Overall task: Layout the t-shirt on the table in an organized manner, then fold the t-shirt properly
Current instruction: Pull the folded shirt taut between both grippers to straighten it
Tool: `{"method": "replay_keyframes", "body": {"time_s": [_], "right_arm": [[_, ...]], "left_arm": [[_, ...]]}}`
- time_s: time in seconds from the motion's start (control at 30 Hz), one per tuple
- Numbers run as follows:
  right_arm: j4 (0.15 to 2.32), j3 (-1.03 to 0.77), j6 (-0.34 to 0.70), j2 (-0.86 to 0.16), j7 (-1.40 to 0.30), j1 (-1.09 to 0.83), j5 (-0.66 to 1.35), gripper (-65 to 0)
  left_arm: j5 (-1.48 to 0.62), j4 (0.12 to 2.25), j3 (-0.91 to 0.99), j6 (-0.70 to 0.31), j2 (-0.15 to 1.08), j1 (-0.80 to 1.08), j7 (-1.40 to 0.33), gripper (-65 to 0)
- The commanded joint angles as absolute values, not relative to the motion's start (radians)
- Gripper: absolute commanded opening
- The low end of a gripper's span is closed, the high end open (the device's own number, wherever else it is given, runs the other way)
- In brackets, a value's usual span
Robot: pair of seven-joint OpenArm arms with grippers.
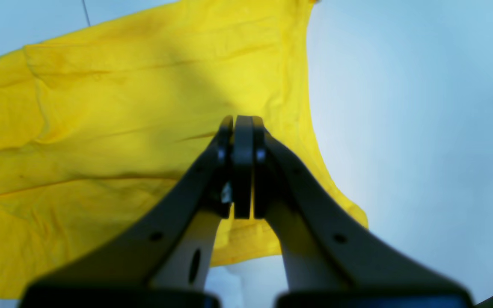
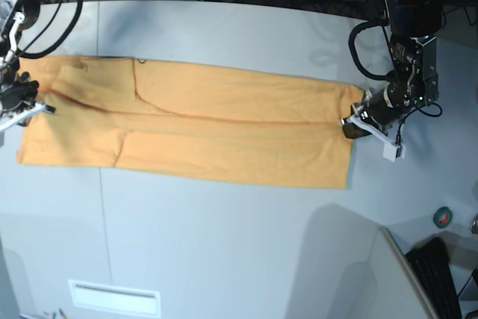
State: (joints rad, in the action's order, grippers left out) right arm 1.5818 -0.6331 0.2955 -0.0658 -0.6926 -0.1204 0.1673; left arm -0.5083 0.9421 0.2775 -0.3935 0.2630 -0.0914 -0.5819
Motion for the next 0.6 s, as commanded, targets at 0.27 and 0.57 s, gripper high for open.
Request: {"method": "replay_keyframes", "body": {"time_s": [0.27,0.57], "right_arm": [[1.600,-0.636,0.297,-0.081,-0.671,-0.113,0.173,-65.0],[1.600,-0.636,0.297,-0.081,-0.671,-0.125,0.173,-65.0]], "left_arm": [[-0.487,0.957,0.278,-0.386,0.331,-0.127,-0.521,-65.0],[-0.489,1.127,0.283,-0.384,0.447,-0.059,-0.486,-65.0]]}}
